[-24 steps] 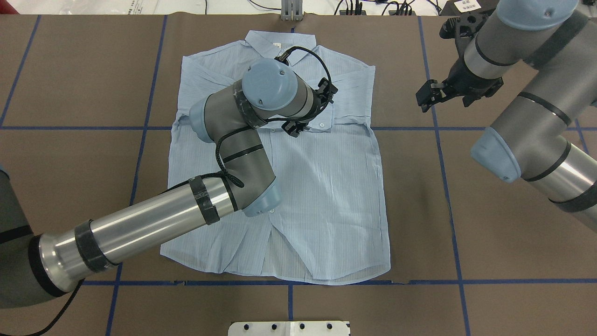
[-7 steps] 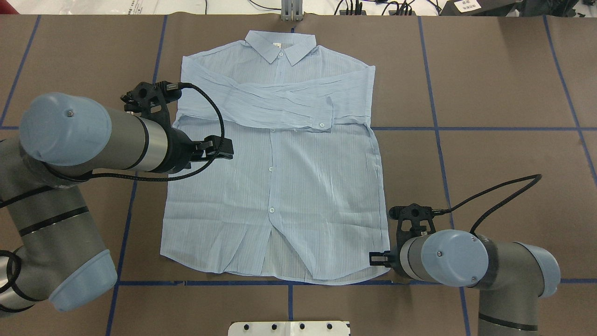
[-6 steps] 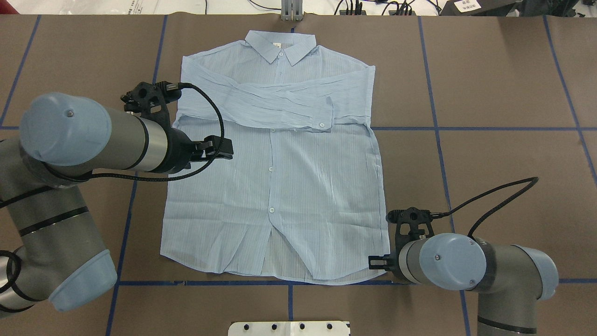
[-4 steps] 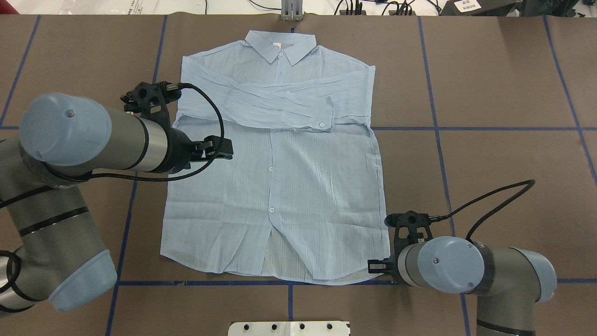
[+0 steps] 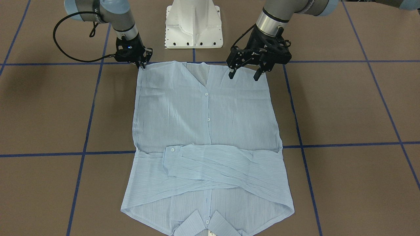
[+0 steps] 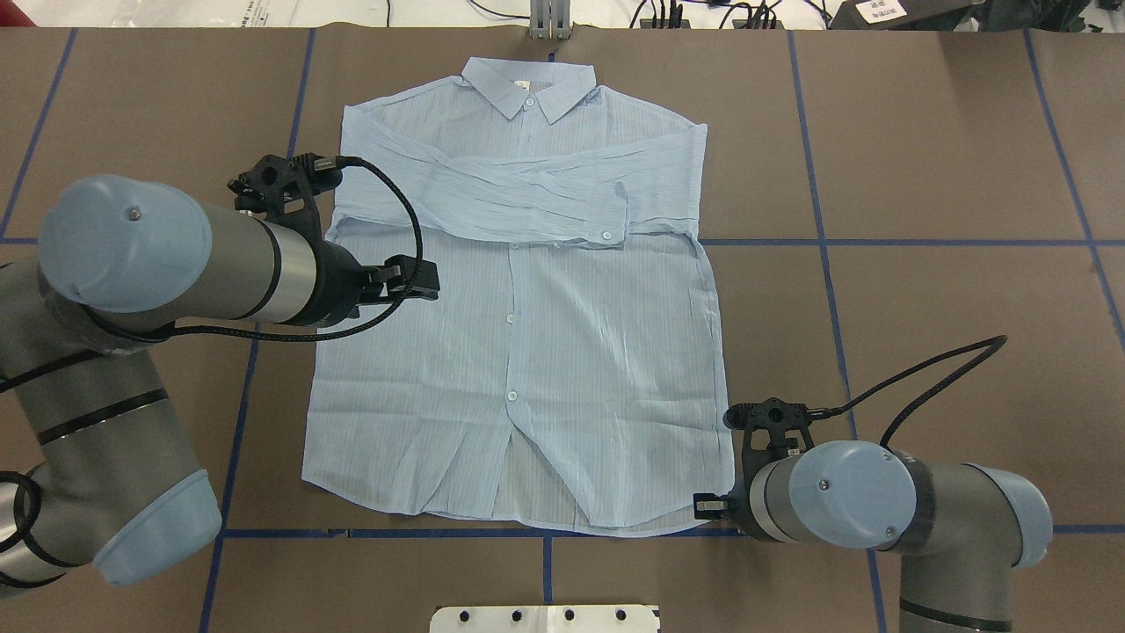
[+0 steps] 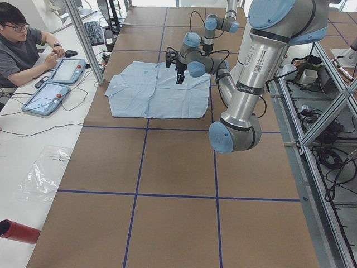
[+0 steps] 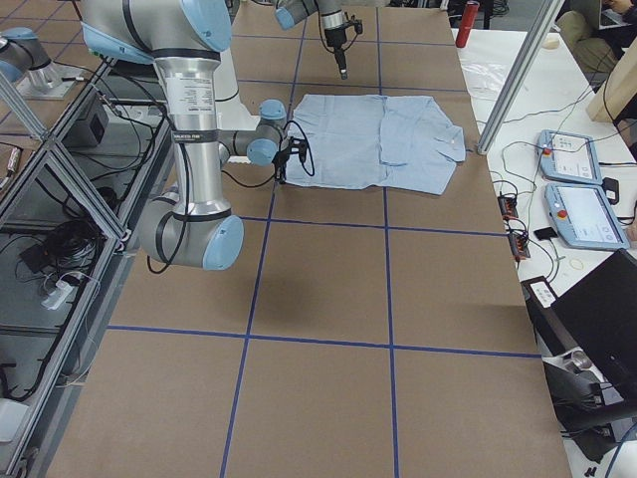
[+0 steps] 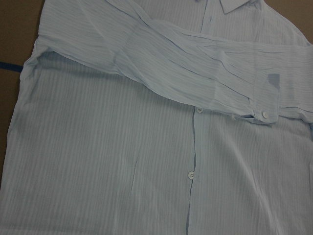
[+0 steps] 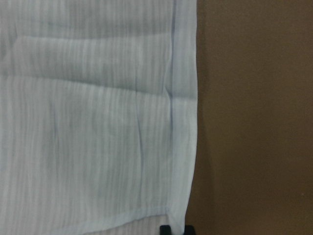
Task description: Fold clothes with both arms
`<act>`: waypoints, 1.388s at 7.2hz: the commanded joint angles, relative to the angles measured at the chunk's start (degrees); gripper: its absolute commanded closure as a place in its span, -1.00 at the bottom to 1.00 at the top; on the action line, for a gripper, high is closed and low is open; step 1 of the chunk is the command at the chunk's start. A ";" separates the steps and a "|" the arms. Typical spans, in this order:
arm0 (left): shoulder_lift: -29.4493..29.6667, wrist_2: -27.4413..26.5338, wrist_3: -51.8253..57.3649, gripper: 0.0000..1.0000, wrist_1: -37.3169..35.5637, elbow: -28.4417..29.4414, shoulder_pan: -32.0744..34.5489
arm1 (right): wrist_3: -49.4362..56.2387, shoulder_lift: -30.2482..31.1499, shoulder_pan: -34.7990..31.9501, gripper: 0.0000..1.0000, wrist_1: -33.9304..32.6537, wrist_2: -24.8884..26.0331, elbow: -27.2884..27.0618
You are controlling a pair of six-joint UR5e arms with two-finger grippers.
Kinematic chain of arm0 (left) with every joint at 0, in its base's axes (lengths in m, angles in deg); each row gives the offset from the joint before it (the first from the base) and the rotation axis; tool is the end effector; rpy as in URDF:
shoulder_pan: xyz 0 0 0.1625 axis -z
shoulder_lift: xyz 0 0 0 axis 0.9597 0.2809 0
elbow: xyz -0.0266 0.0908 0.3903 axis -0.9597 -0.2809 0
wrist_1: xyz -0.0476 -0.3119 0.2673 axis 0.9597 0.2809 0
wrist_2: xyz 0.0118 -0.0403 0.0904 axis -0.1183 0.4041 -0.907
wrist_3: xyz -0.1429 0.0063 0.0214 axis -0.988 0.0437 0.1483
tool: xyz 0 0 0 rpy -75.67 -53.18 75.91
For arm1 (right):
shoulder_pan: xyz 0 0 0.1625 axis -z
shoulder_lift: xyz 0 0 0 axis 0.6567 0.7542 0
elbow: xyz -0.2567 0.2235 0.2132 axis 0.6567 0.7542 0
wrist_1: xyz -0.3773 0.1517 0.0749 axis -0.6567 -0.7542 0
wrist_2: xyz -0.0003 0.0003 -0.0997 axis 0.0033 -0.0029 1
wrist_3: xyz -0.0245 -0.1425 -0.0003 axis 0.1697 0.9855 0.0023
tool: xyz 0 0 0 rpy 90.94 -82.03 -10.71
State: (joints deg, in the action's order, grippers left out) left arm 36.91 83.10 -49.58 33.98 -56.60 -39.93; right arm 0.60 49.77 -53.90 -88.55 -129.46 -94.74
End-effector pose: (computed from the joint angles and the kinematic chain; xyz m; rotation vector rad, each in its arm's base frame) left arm 0.4261 -0.4039 0.2064 0.2030 1.0881 -0.2434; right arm -0.5151 -0.2332 0.3687 0.0152 -0.8154 0.0165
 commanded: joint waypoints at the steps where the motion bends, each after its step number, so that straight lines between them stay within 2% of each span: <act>1: 0.09 -0.10 0.07 -0.98 0.00 0.34 0.00 | 0.00 0.08 -0.50 1.00 -0.18 -0.61 -0.24; 2: 0.09 -0.10 0.07 -0.98 0.00 0.34 0.00 | 0.00 0.08 -0.68 0.90 -0.18 -0.61 -0.24; 4: 0.18 -0.10 0.07 -0.98 0.00 0.43 0.00 | 0.00 0.00 -1.38 -0.35 -0.18 -0.70 -0.06; 7: 0.44 -0.18 0.07 -0.98 0.00 0.43 0.00 | 0.00 -1.31 -2.35 -0.33 -0.36 -0.79 0.98; 9: 0.44 -0.19 0.07 -0.98 0.00 0.52 0.00 | 0.00 -6.48 -2.79 -0.22 -6.12 -0.87 2.57; 10: 0.44 -0.19 0.16 -0.98 0.00 0.52 0.09 | 0.09 -6.59 -3.57 -0.22 -6.77 -1.83 2.23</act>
State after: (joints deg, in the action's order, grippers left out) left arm 37.34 82.91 -49.49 33.96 -56.10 -39.92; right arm 0.61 44.44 -56.73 -93.31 -130.51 -92.51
